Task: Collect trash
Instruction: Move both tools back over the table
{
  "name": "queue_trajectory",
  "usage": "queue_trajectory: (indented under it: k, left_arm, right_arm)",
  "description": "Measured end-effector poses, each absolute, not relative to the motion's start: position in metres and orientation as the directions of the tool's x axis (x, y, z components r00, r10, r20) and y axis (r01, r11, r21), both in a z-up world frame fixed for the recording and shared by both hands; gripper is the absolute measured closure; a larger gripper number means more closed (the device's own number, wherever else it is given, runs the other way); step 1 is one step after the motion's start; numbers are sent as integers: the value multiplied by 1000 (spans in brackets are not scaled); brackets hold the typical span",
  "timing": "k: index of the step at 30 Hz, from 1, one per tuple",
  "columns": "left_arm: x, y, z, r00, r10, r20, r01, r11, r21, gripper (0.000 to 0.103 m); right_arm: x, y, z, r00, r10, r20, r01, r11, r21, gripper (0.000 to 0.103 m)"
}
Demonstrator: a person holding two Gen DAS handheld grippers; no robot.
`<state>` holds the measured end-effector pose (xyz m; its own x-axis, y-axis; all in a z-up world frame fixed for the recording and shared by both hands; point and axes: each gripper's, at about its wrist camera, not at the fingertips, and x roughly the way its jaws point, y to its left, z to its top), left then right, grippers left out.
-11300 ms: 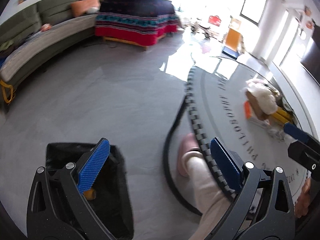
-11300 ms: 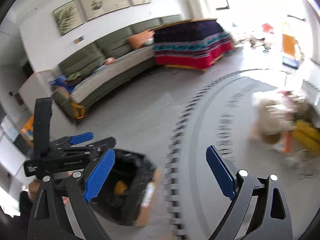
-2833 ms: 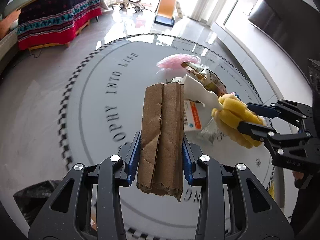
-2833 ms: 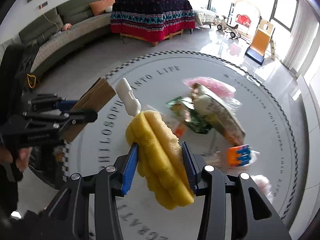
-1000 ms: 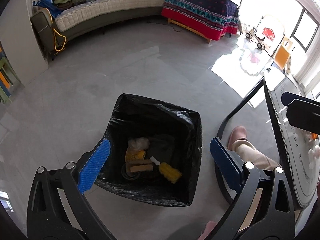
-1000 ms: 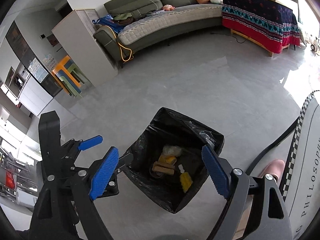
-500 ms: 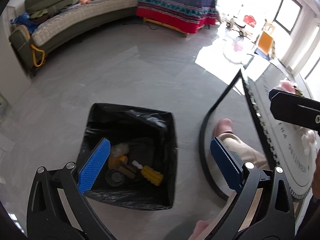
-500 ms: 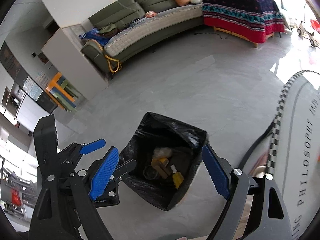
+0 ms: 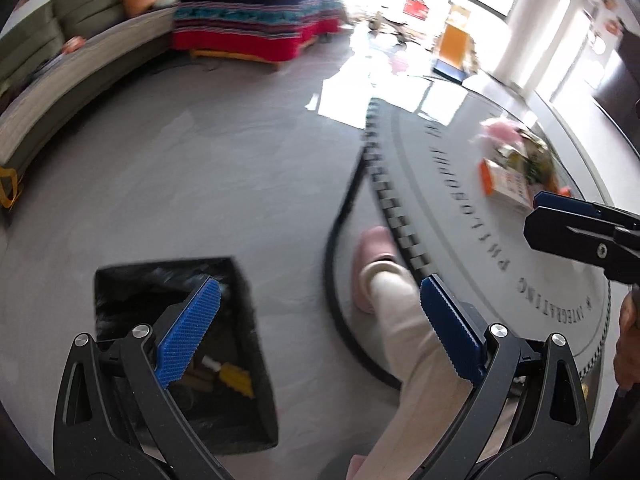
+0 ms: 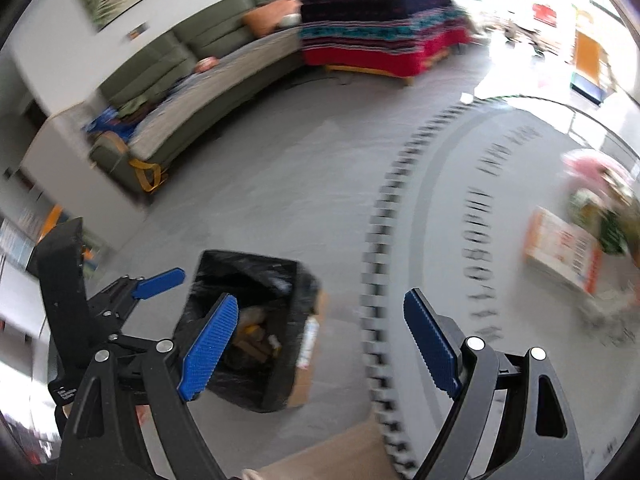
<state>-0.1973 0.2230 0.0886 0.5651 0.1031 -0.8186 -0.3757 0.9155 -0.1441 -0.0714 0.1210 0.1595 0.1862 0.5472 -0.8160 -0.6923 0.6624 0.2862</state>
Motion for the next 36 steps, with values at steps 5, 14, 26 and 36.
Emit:
queue_trajectory:
  k: [5, 14, 26, 36]
  left_arm:
    - [-150, 192, 88, 554, 48, -831, -244, 964, -107, 6]
    - [-73, 135, 83, 524, -65, -849, 37, 998, -54, 6]
    - [5, 76, 66, 435, -160, -886, 436, 899, 51, 6]
    - [61, 50, 46, 343, -154, -927, 590, 803, 84, 6]
  right_arm:
    - [-26, 61, 154, 261, 490, -832, -546, 786, 291, 18]
    - [32, -29, 137, 332, 394, -857, -252, 912, 322, 18]
    - [97, -87, 76, 229, 297, -927, 100, 940, 326, 18]
    - [129, -74, 54, 168, 172, -971, 124, 973, 194, 18]
